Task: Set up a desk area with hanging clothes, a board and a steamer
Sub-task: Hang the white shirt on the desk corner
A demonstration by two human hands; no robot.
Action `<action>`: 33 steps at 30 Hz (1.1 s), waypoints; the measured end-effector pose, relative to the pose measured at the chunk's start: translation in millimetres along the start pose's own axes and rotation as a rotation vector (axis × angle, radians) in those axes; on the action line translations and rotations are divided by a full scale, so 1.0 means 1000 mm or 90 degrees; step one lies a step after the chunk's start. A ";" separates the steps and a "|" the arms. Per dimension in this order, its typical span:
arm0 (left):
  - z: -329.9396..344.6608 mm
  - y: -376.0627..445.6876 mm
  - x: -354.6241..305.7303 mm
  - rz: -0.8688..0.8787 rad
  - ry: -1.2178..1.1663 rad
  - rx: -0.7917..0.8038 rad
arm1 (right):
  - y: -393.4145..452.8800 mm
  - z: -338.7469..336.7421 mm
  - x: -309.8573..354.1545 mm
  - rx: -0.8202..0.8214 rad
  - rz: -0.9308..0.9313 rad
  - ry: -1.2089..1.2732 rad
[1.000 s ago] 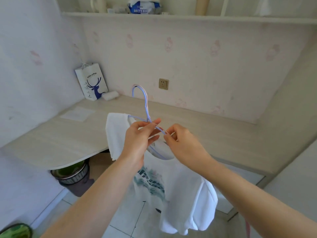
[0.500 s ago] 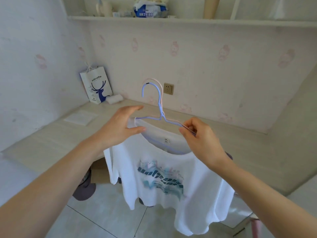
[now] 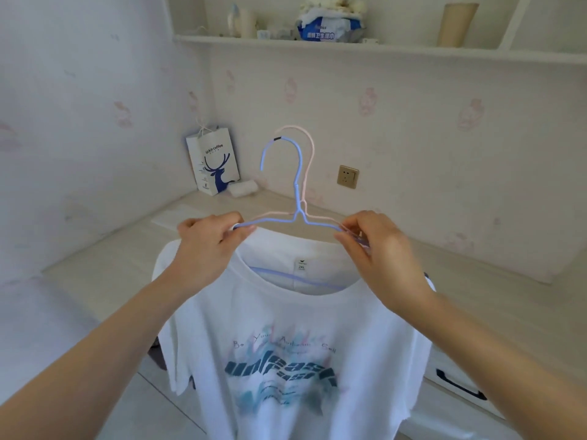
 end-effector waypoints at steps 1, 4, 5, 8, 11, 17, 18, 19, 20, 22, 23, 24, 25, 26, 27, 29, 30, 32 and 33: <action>-0.006 0.001 0.005 -0.002 0.001 -0.010 | 0.005 0.007 0.003 -0.005 -0.036 -0.039; -0.027 0.006 0.025 0.001 0.012 -0.033 | 0.017 0.028 0.011 -0.034 -0.090 -0.092; -0.035 0.008 0.033 -0.001 0.022 -0.039 | 0.022 0.036 0.015 -0.034 -0.092 -0.089; -0.060 0.014 0.069 -0.027 0.036 -0.052 | 0.037 0.065 0.025 0.007 -0.076 -0.081; -0.085 0.019 0.109 -0.058 0.024 -0.062 | 0.055 0.097 0.037 0.029 -0.054 -0.100; -0.124 0.035 0.187 -0.118 0.055 -0.065 | 0.096 0.167 0.071 0.040 -0.051 -0.118; -0.130 0.038 0.198 -0.127 0.057 -0.070 | 0.103 0.179 0.077 0.042 -0.047 -0.112; -0.136 0.041 0.210 -0.132 0.061 -0.078 | 0.111 0.190 0.083 0.041 -0.045 -0.104; -0.142 0.045 0.220 -0.134 0.067 -0.090 | 0.118 0.201 0.088 0.039 -0.045 -0.093; -0.151 0.053 0.239 -0.131 0.078 -0.122 | 0.132 0.221 0.097 0.036 -0.047 -0.054; -0.155 0.057 0.247 -0.130 0.076 -0.141 | 0.139 0.229 0.101 0.033 -0.050 -0.037; -0.158 0.062 0.256 -0.129 0.069 -0.157 | 0.146 0.237 0.104 0.030 -0.054 -0.027; -0.161 0.067 0.264 -0.127 0.064 -0.170 | 0.154 0.244 0.107 0.028 -0.058 -0.023; -0.164 0.073 0.272 -0.126 0.059 -0.177 | 0.162 0.251 0.110 0.028 -0.061 -0.021; -0.166 0.079 0.280 -0.126 0.056 -0.183 | 0.169 0.257 0.112 0.029 -0.065 -0.018; -0.169 0.092 0.295 -0.126 0.056 -0.193 | 0.185 0.268 0.116 0.032 -0.072 -0.005; -0.169 0.099 0.303 -0.123 0.057 -0.196 | 0.193 0.274 0.116 0.033 -0.073 -0.001; -0.167 0.114 0.317 -0.109 0.057 -0.202 | 0.209 0.285 0.114 0.028 -0.075 -0.002; -0.166 0.122 0.322 -0.101 0.058 -0.203 | 0.217 0.290 0.113 0.024 -0.075 0.001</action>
Point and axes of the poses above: each hand's wrist, its own y-axis towards the middle knuckle, its own z-axis out of the palm, x = y × z, the point moved 1 cm from there along y, towards the middle knuckle, and after that the axes turned 7 degrees about y, right-handed, at the moved point
